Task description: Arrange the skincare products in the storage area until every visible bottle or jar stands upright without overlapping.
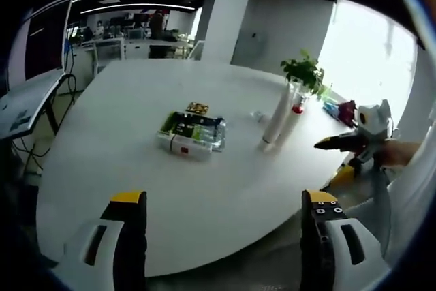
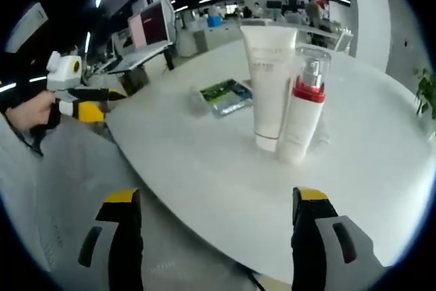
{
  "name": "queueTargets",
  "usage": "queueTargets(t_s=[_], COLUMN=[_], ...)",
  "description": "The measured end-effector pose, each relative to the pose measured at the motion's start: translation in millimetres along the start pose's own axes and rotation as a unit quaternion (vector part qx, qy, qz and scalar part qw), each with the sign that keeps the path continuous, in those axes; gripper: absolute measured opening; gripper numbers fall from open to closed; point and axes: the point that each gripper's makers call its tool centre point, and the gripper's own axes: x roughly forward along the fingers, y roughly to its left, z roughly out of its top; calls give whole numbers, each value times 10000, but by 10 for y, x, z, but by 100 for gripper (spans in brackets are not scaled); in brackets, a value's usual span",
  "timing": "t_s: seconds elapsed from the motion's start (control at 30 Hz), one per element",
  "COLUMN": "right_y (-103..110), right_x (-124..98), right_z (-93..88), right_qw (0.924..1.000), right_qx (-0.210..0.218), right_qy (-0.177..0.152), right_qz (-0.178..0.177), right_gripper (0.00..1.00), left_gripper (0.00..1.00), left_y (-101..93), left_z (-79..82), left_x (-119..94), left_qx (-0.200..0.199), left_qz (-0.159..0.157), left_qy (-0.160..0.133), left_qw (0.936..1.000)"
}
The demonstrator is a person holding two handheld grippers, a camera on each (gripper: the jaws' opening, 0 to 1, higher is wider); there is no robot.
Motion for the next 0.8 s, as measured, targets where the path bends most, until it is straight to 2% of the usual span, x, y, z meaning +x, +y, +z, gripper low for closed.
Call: queueTargets(t_s=[0.23, 0.33, 0.5, 0.8], right_y=[-79, -233, -472, -980], right_x=[-16, -33, -99, -171], right_z=[20, -68, -176, -24], right_qw=[9995, 9996, 9983, 9953], right_qx=[305, 208, 350, 399], right_qy=[-16, 155, 249, 302], right_qz=[0, -144, -397, -832], right_gripper=[89, 88, 86, 84], left_gripper=[90, 90, 89, 87], left_y=[19, 64, 52, 5], left_z=[25, -1, -6, 1], left_x=[53, 89, 81, 102], left_qx=[91, 3, -72, -62], left_qz=[-42, -6, 9, -43], left_qy=[46, 64, 35, 60], left_qw=[9999, 10000, 10000, 10000])
